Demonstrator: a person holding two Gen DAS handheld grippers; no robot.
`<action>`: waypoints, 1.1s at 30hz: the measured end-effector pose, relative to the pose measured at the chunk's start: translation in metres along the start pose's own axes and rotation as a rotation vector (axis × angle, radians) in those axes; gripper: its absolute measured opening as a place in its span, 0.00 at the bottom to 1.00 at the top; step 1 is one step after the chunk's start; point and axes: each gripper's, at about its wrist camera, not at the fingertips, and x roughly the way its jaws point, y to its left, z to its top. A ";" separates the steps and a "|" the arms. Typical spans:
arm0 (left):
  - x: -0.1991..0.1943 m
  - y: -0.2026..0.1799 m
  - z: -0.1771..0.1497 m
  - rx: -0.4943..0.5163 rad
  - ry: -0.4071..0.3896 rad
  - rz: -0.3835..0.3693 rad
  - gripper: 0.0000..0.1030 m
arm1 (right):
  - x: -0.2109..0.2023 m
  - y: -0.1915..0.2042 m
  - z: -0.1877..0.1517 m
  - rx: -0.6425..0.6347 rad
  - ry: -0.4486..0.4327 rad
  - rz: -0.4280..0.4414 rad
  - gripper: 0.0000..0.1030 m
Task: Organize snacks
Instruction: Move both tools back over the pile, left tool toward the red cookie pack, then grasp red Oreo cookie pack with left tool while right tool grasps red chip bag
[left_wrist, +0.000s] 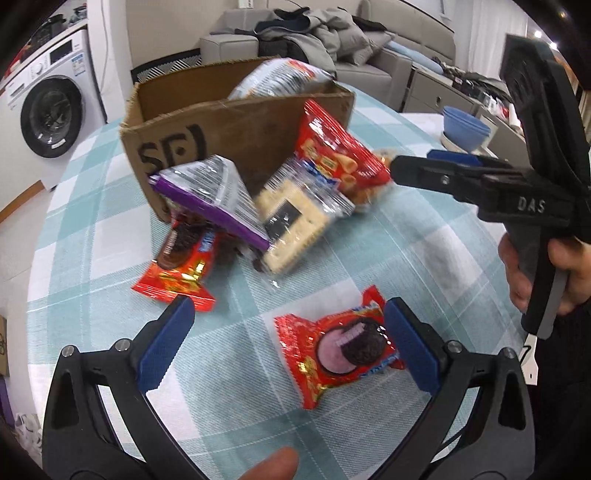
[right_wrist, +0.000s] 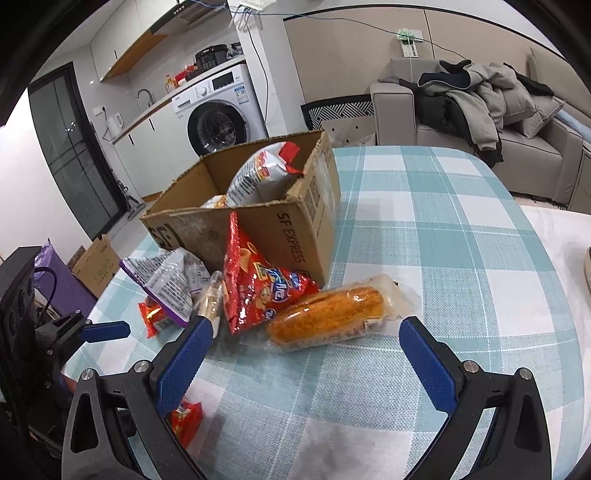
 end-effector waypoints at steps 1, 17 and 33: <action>0.004 -0.003 -0.001 0.006 0.010 -0.005 0.99 | 0.001 -0.001 0.000 -0.001 0.005 -0.006 1.00; 0.036 -0.038 -0.020 0.122 0.122 -0.055 0.92 | 0.003 -0.003 -0.003 -0.010 0.026 -0.009 1.00; 0.019 -0.020 -0.011 0.067 0.002 -0.046 0.50 | 0.009 -0.001 -0.004 -0.013 0.023 -0.009 1.00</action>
